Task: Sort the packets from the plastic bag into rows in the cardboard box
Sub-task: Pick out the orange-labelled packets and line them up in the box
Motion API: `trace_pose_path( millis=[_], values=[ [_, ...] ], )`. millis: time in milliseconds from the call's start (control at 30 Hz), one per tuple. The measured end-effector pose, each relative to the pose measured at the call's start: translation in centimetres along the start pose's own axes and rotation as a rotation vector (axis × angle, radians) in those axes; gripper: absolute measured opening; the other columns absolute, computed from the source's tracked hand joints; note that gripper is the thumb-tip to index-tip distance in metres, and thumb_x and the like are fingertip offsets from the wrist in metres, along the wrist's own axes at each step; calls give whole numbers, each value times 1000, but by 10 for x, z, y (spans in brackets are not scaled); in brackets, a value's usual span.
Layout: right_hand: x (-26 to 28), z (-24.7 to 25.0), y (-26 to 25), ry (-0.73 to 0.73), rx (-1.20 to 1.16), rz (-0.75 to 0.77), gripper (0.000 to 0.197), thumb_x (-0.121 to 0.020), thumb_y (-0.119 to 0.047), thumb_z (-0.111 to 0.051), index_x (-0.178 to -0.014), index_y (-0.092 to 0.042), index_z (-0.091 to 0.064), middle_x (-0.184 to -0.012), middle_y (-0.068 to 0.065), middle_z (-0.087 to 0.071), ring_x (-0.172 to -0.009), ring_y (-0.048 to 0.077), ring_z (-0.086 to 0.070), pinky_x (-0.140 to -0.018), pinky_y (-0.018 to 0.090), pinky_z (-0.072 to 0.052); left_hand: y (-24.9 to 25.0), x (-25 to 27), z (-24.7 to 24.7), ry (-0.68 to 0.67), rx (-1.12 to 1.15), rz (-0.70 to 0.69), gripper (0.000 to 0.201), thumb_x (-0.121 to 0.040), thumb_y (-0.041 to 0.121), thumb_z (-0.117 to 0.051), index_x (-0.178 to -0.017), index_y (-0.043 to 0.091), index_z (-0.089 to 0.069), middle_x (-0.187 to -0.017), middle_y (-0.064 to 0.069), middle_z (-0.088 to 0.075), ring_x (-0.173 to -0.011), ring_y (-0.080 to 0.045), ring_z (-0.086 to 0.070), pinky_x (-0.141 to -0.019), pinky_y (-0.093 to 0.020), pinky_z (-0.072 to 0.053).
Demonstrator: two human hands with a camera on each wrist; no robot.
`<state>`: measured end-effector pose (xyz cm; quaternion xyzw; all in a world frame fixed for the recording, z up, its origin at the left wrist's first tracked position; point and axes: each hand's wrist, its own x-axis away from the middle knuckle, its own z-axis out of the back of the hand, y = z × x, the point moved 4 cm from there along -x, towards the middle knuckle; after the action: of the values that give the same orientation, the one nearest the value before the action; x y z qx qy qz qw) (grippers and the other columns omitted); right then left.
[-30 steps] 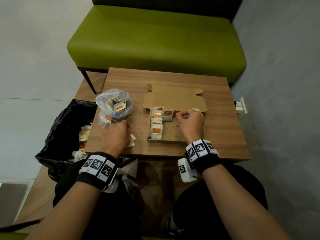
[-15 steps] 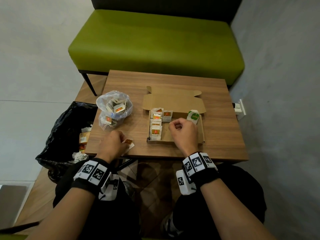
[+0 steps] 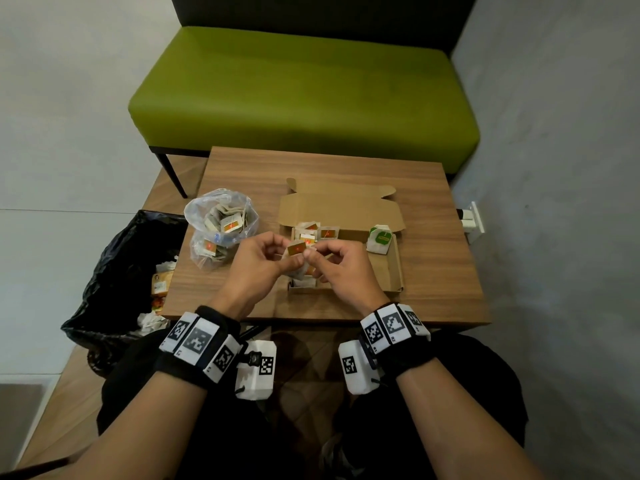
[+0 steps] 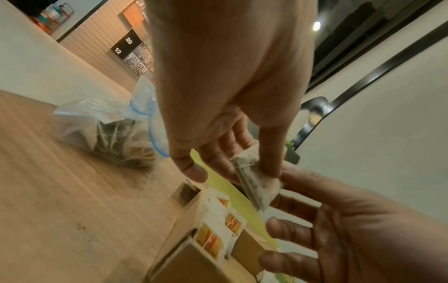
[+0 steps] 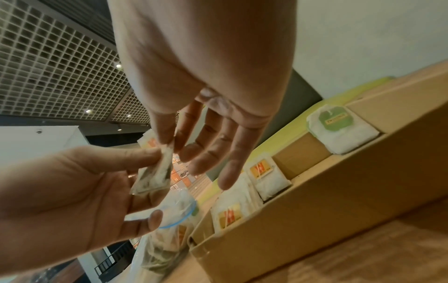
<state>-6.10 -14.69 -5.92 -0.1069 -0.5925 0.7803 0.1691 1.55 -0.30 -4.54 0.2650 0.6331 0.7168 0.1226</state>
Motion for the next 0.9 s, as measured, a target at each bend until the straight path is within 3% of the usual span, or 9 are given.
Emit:
trace_pose_path(
  millis=[100,200,333,433,567,767,900],
  values=[
    [2,6,3,36,-18,4,6,-91,-20,-71,-91,-17,-76,-79,-1,-72,-67,12,-67,-61,29,-55,-3,-2,-3,-18,8,-7,14,-82,0,-74,-94,0,-68,-84,-13,-71,-74,-13,-69,-66,-20,-56],
    [1,8,12,51,-14,-32,7,-89,-19,-73,-93,-15,-76,-78,-2,-72,-68,15,-67,-65,38,-58,-6,-3,-5,12,-31,-22,7,-87,6,-70,-93,2,-70,-84,-12,-73,-75,-8,-69,-67,-15,-54],
    [-4,13,20,61,65,-56,5,-89,-24,-73,-93,-21,-76,-80,-5,-71,-70,15,-67,-70,44,-60,-14,-8,-11,36,-108,-18,8,-86,5,-73,-93,5,-70,-81,-4,-72,-71,-3,-68,-66,-17,-54],
    [-14,29,29,141,175,-81,8,-91,-29,-70,-94,-24,-74,-82,-6,-72,-70,16,-69,-71,44,-61,-23,-15,-6,127,-345,-20,13,-86,12,-74,-97,15,-68,-86,4,-69,-72,-3,-63,-66,-17,-50],
    [-30,43,48,211,321,-142,11,-92,-29,-68,-97,-22,-76,-89,-8,-73,-84,10,-67,-80,41,-59,-35,-19,-4,177,-690,30,20,-88,21,-70,-106,21,-62,-90,9,-61,-80,-7,-57,-65,-19,-40],
    [-46,35,57,165,435,-254,16,-91,-33,-70,-100,-22,-77,-96,-2,-74,-91,15,-66,-76,31,-52,-37,-18,-8,140,-738,9,15,-90,21,-68,-104,22,-62,-76,12,-61,-71,1,-57,-68,-24,-47],
    [-51,35,52,233,561,-254,18,-94,-31,-67,-105,-20,-75,-100,-1,-74,-84,11,-61,-71,26,-48,-35,-17,-8,114,-769,-8,19,-92,23,-67,-110,22,-63,-77,14,-59,-73,0,-57,-73,-28,-53]
  ],
)
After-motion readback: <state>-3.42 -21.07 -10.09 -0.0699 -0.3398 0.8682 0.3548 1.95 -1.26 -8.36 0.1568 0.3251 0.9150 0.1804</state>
